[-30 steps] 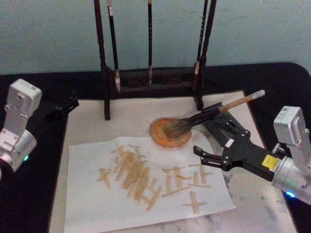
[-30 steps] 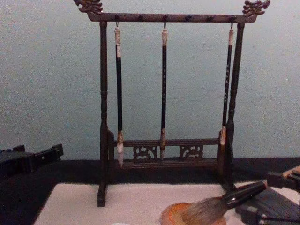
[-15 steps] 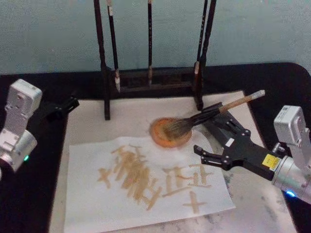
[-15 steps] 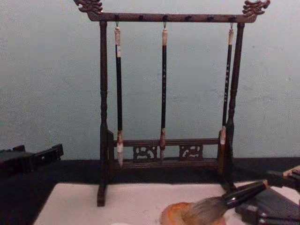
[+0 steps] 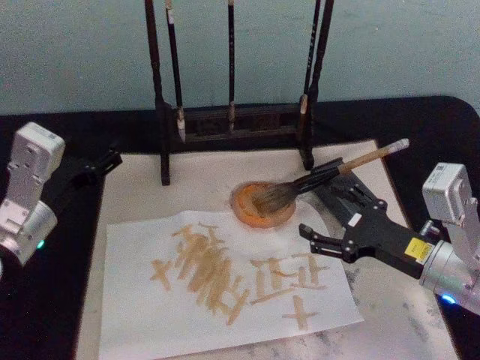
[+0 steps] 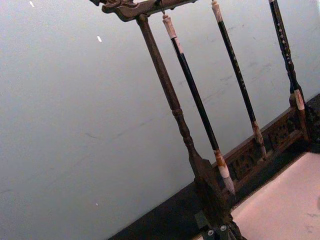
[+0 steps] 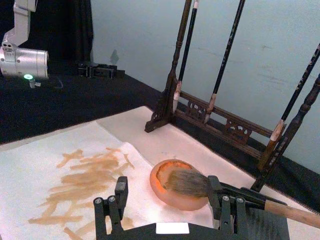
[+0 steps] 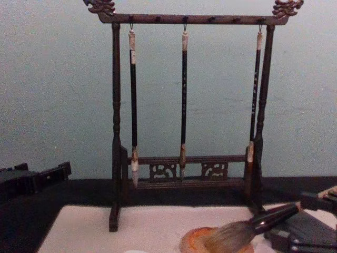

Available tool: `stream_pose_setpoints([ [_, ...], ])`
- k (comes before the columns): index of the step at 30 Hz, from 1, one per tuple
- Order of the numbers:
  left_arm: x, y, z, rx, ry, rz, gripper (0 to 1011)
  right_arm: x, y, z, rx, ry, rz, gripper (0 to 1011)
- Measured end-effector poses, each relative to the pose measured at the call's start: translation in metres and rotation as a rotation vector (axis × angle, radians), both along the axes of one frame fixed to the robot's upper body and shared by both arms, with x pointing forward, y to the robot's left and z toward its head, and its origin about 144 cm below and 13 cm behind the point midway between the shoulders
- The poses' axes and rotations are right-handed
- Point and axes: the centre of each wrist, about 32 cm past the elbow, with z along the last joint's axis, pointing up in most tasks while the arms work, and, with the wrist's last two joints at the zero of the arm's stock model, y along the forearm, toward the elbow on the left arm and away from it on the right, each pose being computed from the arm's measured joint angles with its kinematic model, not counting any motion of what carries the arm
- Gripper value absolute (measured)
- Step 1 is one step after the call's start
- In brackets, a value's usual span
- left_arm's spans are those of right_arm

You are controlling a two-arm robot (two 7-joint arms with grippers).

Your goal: Pick up the brush from the inkstone, write on the paper, then place the brush back to its original position.

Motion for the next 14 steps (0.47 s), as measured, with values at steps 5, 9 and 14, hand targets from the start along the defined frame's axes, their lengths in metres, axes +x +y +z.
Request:
stream_pose_setpoints([
  [5,0.0,0.0,0.0,0.0,0.0,0.0,1002,0.0001,0.0,0.0001,0.0,0.0,0.0,1008],
  [9,0.0,0.0,0.0,0.0,0.0,0.0,1002,0.0001,0.0,0.0001,0.0,0.0,0.0,1008],
  [14,0.0,0.0,0.0,0.0,0.0,0.0,1000,0.0001,0.0,0.0001,0.0,0.0,0.0,1008],
])
